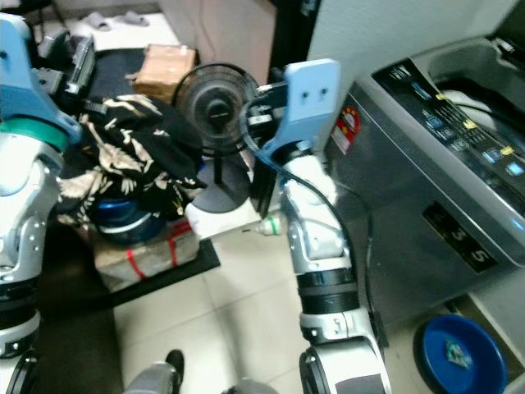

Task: Clothes washing

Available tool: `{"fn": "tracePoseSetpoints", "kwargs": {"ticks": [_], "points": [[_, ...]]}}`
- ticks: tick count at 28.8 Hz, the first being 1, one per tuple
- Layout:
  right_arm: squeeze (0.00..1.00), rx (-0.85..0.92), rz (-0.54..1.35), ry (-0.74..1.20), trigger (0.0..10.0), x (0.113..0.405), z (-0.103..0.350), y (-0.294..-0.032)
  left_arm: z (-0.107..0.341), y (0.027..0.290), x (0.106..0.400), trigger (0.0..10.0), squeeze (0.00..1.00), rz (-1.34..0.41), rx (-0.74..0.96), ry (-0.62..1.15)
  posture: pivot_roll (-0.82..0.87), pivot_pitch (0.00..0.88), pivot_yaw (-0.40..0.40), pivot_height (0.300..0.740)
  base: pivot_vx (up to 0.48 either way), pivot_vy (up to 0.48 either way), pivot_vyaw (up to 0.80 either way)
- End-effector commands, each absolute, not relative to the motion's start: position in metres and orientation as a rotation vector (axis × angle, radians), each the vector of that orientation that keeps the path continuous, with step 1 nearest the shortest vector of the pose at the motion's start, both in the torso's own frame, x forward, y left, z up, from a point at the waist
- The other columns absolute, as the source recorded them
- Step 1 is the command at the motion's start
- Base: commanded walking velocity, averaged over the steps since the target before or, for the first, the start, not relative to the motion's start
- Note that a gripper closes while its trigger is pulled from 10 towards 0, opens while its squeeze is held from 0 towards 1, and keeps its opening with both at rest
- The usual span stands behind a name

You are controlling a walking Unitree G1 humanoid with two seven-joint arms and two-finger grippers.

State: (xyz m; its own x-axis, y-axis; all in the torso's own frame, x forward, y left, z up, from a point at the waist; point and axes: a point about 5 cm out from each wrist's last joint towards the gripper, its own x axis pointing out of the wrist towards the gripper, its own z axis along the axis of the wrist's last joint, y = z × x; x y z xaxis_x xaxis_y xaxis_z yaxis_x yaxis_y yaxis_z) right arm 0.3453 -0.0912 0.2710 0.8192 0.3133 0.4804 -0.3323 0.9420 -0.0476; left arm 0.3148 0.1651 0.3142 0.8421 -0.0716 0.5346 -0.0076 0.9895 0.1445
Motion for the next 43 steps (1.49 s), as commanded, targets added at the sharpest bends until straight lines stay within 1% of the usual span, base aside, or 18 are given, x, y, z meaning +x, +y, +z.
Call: {"fn": "tracePoseSetpoints", "kwargs": {"ticks": [1,7,13,26,34,43], "points": [[0.0,0.047,0.332,-0.502,10.0,0.3454,0.2702,-0.0953,0.3117,0.1622,0.3158,10.0,0.0,-0.048,0.15,-0.558,0.05,0.042,0.001,0.74,0.0,0.0,0.8],[0.0,0.072,0.361,-0.49,10.0,0.3441,0.2682,-0.0912,0.3118,0.1599,0.3155,10.0,0.0,-0.057,0.151,-0.566,0.05,0.039,0.001,0.74,0.307,0.04,0.13],[0.0,0.039,0.352,-0.486,10.0,0.3454,0.266,-0.0919,0.3116,0.1589,0.3155,10.0,0.0,-0.062,0.154,-0.57,0.05,0.035,0.001,0.74,0.416,0.12,0.0],[0.0,0.022,0.349,-0.48,10.0,0.3464,0.2641,-0.0921,0.3113,0.1581,0.3157,10.0,0.0,-0.064,0.156,-0.573,0.05,0.029,0.0,0.74,0.416,0.111,0.8],[0.0,0.056,0.35,-0.467,10.0,0.3473,0.2625,-0.0918,0.3109,0.1581,0.3162,10.0,0.0,-0.065,0.155,-0.572,0.05,0.028,0.001,0.74,0.409,0.25,0.0],[0.0,0.066,0.336,-0.449,10.0,0.3487,0.2605,-0.095,0.3104,0.1571,0.3166,10.0,0.0,-0.066,0.151,-0.568,0.05,0.036,0.002,0.74,0.407,0.253,-0.79]]}}
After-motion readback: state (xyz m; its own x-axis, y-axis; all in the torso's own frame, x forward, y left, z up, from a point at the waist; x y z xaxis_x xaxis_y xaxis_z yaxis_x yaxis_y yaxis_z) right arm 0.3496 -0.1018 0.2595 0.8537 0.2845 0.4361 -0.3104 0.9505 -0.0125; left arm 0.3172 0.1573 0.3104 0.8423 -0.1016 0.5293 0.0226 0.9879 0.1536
